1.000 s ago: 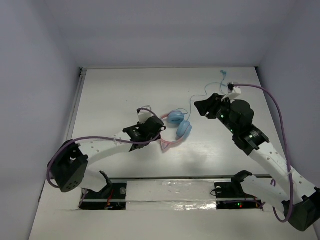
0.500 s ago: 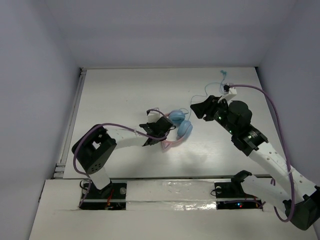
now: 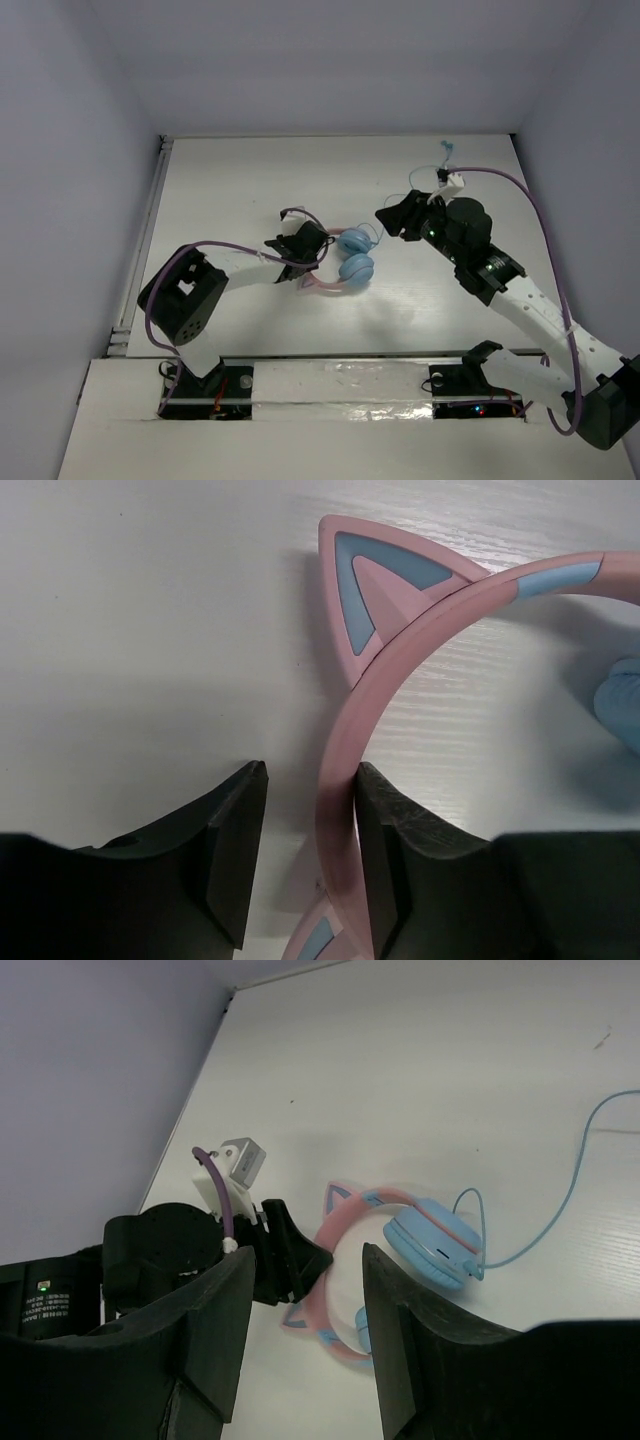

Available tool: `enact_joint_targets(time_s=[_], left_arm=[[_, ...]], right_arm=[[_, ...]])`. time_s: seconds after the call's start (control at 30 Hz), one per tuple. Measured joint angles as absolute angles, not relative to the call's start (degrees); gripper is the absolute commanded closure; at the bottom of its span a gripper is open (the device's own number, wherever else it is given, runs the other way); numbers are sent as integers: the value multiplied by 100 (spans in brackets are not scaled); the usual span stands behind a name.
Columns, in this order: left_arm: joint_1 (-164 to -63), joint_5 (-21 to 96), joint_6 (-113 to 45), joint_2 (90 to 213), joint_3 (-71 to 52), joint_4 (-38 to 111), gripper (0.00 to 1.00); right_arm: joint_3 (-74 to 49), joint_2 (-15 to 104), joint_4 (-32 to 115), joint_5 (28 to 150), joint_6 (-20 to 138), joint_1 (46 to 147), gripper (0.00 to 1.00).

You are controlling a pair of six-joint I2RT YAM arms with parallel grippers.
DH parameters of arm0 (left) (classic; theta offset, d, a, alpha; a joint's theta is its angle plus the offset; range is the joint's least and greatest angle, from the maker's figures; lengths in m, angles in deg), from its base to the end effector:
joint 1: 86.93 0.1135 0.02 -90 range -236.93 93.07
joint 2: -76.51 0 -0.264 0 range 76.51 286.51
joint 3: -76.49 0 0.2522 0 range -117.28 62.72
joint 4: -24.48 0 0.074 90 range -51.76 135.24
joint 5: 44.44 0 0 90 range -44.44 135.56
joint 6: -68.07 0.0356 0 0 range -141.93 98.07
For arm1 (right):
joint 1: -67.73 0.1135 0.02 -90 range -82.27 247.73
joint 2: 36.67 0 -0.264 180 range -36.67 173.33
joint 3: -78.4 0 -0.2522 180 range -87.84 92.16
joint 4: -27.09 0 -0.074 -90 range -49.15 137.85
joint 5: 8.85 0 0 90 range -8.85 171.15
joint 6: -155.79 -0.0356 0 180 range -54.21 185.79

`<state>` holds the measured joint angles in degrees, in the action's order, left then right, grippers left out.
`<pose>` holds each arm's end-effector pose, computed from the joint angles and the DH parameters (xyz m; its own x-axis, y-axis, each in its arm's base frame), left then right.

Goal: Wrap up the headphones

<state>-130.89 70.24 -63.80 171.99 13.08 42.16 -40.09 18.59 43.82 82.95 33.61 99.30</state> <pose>0.2462 -0.2167 0.1612 -0.7005 -0.1670 -0.6938 -0.0416 0.9801 -0.1939 0.1937 0.1203 0.3380 -0.4239 0.3643 -0.8292 -0.3826 0.7578 0.5285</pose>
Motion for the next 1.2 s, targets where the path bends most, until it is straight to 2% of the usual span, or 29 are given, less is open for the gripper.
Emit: enact_joint_targets(time_s=[0.3,0.33,0.37,0.43,0.5,0.53,0.67,0.73,0.77,0.8,0.83,1.0,1.13,1.2], left_arm=[[-13059,6954,-5868,17336,1281,3908,61],[-13059,6946,-5831,17376,1244,3880,64],[-13059,6943,-5801,17433,1198,3854,71],[-13057,6950,-5748,17544,1102,3786,76],[-13043,6974,-5687,17634,1026,3740,90],[-13039,6961,-5643,17649,1021,3712,100],[-13033,6876,-5667,17645,1021,3633,100],[-13026,6819,-5645,17601,1024,3687,100],[-13024,6764,-5624,17540,1024,3788,100],[-13019,6707,-5565,17446,1024,3956,100],[-12991,6677,-5477,17308,1017,4149,100],[-12676,6397,-4605,16196,416,5676,100],[-11929,5925,-3871,15433,-624,6363,100],[-11555,5737,-3584,15173,-1164,6503,100]], right_arm=[[-4011,1938,4246,8286,3315,9930,47],[-4011,1949,4220,8286,3302,9930,47],[-4011,1964,4191,8286,3298,9933,47],[-4033,1986,4163,8280,3291,9937,47],[-4075,1986,4154,8254,3280,9946,48],[-4092,1986,4163,8245,3276,9955,48],[-4103,1968,4163,8103,3276,9970,49],[-4110,1951,4145,8044,3280,9970,58],[-4116,1951,4117,8020,3293,9970,75],[-4132,1951,4065,8013,3337,9970,85],[-4158,1951,3997,8015,3344,9970,100],[-4191,1958,3737,8282,3678,9968,100],[-4184,1958,3418,8665,4117,9968,100],[-4175,1960,3214,8951,4369,9968,84]])
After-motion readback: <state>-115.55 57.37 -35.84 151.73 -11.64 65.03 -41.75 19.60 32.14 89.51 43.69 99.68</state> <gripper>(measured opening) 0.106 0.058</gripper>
